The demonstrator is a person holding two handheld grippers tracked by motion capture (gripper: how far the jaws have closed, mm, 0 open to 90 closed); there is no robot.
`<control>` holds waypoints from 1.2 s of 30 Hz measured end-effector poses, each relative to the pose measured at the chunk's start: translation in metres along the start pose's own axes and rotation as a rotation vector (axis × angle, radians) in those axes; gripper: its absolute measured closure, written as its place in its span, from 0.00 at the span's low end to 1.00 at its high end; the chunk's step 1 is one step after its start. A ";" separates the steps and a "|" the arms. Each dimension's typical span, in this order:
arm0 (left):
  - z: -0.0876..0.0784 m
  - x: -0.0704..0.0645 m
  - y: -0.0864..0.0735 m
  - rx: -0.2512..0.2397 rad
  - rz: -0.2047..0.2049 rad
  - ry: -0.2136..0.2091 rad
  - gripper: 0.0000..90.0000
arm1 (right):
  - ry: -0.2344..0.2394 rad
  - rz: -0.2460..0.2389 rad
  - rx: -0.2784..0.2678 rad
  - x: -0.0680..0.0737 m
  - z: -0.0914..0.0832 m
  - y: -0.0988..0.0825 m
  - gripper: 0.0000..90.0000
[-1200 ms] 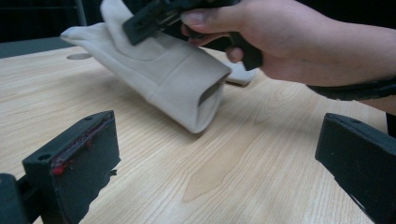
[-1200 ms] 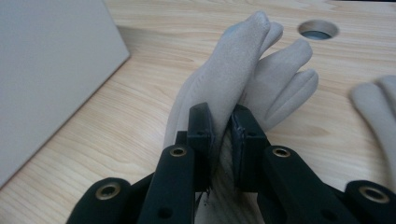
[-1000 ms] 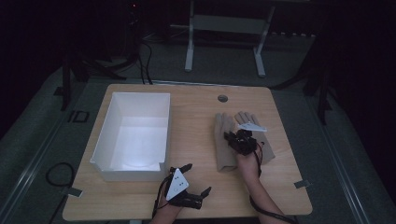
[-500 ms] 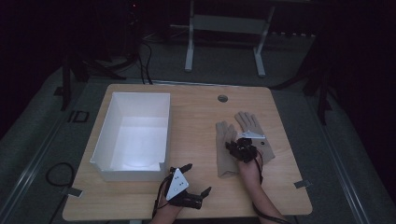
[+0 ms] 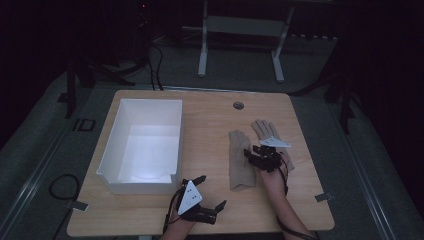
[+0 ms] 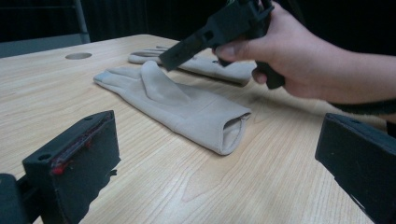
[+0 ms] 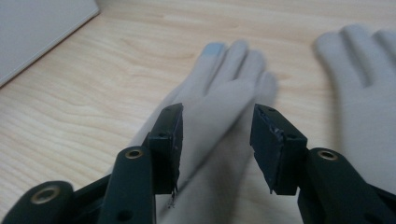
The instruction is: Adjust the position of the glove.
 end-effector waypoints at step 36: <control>0.000 0.000 0.000 0.000 -0.005 -0.003 0.00 | -0.078 -0.016 0.083 -0.117 0.015 -0.012 0.61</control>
Point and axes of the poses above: each handheld gripper's, and its own axes: z roughly forward along the jaws, y roughly out of its top, x roughly to its left, the point moved 8 cm from there along z, roughly forward along the jaws, and after that the axes turned 7 degrees about -x, right-handed, at the moved point
